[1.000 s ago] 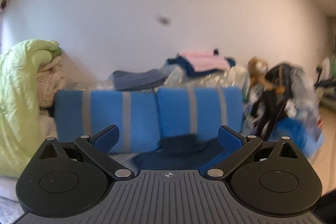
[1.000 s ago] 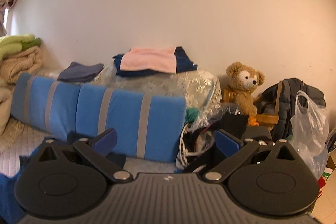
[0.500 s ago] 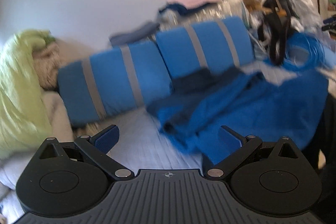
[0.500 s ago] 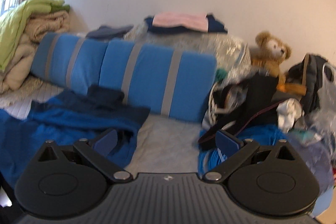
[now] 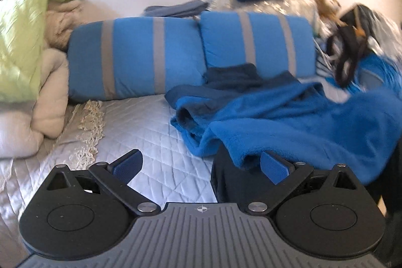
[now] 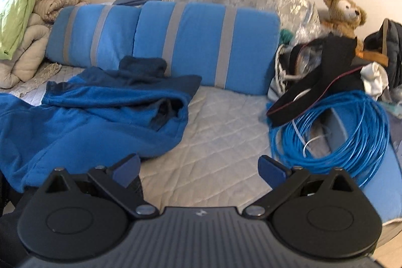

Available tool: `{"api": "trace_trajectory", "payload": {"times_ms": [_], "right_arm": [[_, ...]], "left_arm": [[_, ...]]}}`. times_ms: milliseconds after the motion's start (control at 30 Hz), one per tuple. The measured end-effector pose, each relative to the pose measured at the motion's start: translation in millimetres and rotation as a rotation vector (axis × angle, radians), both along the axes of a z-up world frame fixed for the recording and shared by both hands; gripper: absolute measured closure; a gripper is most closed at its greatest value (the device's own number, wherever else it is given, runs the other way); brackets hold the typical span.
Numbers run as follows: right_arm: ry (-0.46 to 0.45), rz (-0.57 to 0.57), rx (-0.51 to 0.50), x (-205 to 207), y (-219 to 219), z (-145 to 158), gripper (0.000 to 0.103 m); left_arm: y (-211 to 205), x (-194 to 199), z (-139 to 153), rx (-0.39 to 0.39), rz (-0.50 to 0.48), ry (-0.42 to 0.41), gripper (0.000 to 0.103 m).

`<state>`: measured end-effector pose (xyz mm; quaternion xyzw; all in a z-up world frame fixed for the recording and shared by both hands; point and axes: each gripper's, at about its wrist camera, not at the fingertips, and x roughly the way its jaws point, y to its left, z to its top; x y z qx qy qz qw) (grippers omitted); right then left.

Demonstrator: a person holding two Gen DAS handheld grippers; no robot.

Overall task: Fold clothes
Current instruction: 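Pull both grippers back and up away from the fleece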

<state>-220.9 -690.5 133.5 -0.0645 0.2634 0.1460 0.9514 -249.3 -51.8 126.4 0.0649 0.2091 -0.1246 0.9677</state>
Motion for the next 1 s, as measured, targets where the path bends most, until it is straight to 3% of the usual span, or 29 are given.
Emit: {"api": "trace_trajectory", "payload": {"times_ms": [300, 733, 867, 1000], "right_arm": [[0.038, 0.019, 0.028, -3.7, 8.4, -14.6, 0.000], [0.078, 0.187, -0.021, -30.5, 24.7, -34.3, 0.000], [0.060, 0.153, -0.049, -33.4, 32.8, -43.4, 0.000], [-0.002, 0.055, 0.075, -33.3, 30.9, -48.2, 0.000]], "left_arm": [[-3.5, 8.5, -11.0, -0.075, 0.111, -0.047, 0.000], [0.9, 16.5, -6.6, -0.132, 0.111, -0.037, 0.000], [1.4, 15.8, -7.6, -0.133, 0.110, -0.036, 0.000], [1.8, 16.2, -7.5, -0.142, 0.116, -0.035, 0.000]]}}
